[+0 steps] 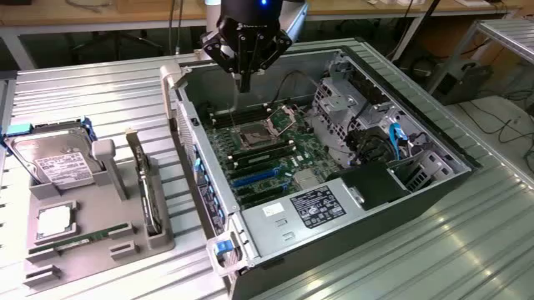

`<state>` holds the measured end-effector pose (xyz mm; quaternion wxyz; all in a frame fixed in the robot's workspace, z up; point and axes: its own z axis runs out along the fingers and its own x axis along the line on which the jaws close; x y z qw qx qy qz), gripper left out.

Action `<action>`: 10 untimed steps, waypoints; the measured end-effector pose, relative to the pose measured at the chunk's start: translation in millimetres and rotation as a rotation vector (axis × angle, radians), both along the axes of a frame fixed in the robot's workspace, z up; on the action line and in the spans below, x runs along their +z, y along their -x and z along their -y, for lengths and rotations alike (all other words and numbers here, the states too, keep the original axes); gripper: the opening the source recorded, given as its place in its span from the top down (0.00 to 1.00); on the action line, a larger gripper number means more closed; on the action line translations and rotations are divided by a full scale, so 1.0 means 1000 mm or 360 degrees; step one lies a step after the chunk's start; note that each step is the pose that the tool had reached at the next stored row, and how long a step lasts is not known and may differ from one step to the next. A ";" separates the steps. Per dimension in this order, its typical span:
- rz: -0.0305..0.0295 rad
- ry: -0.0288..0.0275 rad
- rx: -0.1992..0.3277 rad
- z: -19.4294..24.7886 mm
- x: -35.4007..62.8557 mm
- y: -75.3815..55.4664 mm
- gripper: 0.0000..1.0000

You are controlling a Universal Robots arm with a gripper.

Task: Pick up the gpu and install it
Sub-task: 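Reach for the gpu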

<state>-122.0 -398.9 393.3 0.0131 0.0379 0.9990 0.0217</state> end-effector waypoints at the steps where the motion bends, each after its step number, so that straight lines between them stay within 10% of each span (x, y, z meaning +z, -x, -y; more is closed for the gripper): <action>1: 0.00000 0.00001 0.0000 0.0000 0.0000 0.000 0.89; 10: -0.00001 0.00001 0.0000 0.0000 0.0000 0.000 0.89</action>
